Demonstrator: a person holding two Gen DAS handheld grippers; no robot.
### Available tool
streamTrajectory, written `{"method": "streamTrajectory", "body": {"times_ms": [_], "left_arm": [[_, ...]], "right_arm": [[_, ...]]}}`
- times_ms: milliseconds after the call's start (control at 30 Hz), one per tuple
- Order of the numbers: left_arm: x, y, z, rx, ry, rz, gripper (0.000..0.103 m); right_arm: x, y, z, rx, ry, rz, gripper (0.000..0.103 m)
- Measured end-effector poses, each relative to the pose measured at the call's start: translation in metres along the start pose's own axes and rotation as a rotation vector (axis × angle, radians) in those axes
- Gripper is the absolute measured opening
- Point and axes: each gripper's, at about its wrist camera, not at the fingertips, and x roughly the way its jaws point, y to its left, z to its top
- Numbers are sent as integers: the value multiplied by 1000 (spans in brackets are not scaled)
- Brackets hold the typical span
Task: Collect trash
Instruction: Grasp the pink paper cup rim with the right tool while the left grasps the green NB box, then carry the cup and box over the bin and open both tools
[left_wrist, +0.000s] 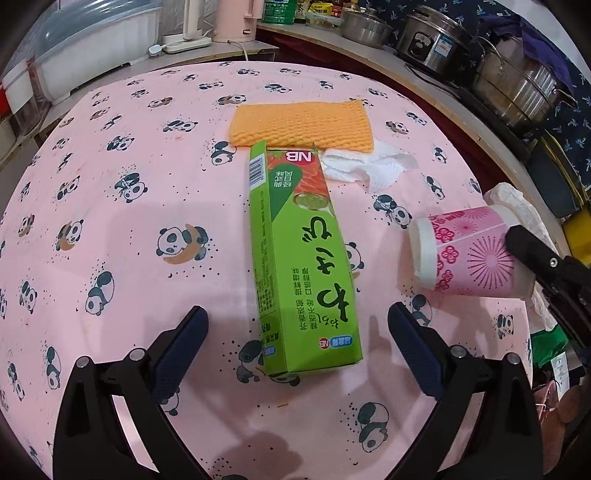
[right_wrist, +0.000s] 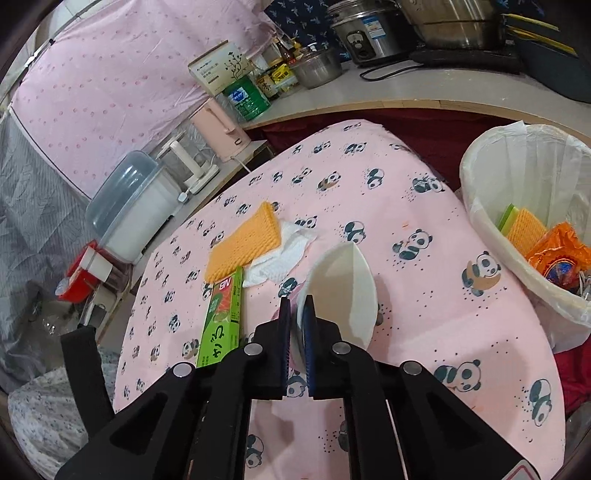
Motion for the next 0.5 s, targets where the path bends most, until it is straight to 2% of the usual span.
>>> {"method": "streamTrajectory", "body": {"times_ms": [133, 333, 500], "left_arm": [[4, -4, 2, 5, -1, 16, 89], [1, -8, 4, 18, 0, -1, 52], [-5, -13, 0, 13, 10, -27, 52]], "right_arm": [[-5, -8, 1, 23, -14, -4, 5], [-9, -13, 0, 41, -17, 7, 5], [-15, -12, 0, 41, -25, 17, 4]]}}
